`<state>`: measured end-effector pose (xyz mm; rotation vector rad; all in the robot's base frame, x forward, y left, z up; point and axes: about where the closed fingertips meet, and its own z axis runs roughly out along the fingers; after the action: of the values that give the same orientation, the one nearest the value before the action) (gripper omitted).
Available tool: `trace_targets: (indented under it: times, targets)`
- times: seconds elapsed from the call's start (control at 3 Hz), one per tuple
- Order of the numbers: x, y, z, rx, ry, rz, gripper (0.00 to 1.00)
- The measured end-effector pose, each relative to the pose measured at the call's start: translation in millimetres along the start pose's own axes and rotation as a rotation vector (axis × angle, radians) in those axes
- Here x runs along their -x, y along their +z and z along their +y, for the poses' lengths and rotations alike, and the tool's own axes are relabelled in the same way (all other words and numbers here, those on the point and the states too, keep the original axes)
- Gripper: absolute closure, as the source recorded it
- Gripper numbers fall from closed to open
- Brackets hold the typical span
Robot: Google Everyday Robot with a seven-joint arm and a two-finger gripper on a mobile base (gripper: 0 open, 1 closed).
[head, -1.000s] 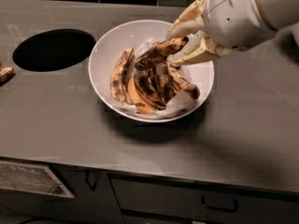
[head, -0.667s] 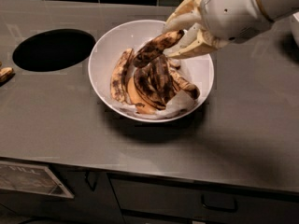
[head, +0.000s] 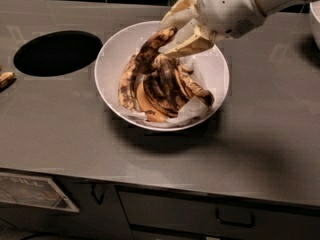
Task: Pick banana from white bowl
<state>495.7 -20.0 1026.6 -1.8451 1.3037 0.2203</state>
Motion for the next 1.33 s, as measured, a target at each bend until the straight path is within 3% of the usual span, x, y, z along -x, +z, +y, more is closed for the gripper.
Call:
trace_targets:
  times: [0.67,1.0,1.33]
  targets:
    - [7.8,31.8,-1.8,0.088,-0.007,-0.109,1.0]
    - [7.8,31.8,-1.8,0.088,-0.007,-0.109,1.0]
    - [23.8,34.9,-7.5,0.103,-0.047,-0.143,1.0]
